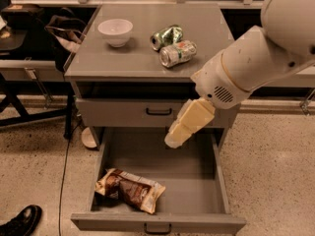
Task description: Pick brown chip bag from middle drawer and place on counter
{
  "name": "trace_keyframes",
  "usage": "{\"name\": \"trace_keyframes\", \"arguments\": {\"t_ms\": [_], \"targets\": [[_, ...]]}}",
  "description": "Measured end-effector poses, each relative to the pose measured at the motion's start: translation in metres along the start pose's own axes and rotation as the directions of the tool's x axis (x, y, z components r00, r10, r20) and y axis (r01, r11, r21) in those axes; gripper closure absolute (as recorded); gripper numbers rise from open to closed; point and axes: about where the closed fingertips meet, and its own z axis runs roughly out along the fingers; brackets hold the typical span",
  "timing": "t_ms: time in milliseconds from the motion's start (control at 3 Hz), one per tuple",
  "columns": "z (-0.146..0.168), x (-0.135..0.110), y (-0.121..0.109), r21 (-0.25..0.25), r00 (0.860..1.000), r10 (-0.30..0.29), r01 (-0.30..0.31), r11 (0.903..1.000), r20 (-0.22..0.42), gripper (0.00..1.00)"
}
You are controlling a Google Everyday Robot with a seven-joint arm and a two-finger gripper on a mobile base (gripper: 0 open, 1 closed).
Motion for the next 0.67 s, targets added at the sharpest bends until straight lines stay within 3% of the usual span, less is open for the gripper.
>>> {"name": "trace_keyframes", "arguments": {"t_ms": [333,667], "targets": [[0.010,0.005,0.000,0.055,0.998,0.045,-0.047,0.9973,0.043,0.00],[0.045,0.016,0.000,0.098,0.988,0.123,-0.131,0.9865,0.089,0.00]]}}
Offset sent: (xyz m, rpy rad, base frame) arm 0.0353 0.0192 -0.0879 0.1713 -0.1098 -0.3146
